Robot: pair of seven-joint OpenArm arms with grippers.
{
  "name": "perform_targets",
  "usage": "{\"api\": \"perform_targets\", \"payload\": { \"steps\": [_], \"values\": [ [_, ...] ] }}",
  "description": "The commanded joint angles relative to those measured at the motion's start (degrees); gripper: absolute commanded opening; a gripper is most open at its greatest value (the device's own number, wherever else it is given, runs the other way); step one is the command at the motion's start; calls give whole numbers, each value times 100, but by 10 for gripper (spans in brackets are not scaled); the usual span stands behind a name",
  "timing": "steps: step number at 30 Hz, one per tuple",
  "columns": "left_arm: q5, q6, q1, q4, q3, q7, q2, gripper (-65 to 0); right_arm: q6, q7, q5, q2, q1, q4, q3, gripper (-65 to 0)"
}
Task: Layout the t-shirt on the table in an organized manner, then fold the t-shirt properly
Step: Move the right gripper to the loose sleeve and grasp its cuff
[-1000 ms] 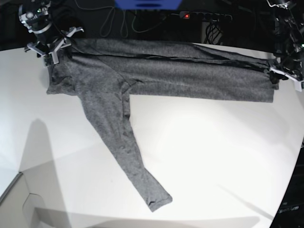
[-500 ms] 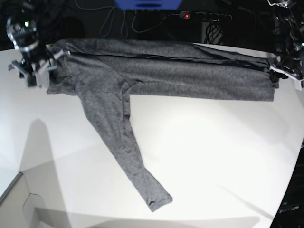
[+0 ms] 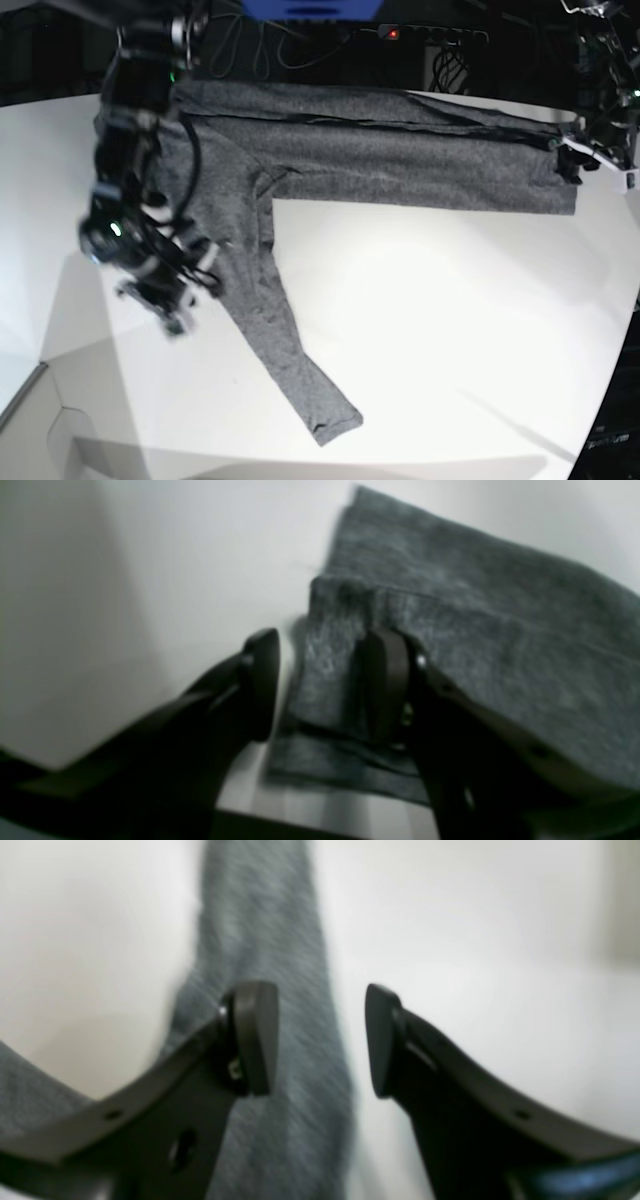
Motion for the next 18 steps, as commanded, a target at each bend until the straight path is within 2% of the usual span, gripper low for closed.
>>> {"api": "perform_targets", "payload": {
  "steps": [1,7,10,18],
  "values": [
    [-55,-61,-17,84,-33,-110,-97,-378,-32,283,58,27,394,-320,-16,-361],
    [-37,-88,-17,84,-50,-110,9,-378,-32,1400,58,36,1607,-2702,11,-361],
    [-46,-88,-17,93,-59,-110,9,-378,-32,1874,58,141,1924,-3537,11,-361],
    [-55,-88,-17,93,-59,-110,9,-378,-862,3105,58,203,2064,-4601,-7,-361]
  ]
}}
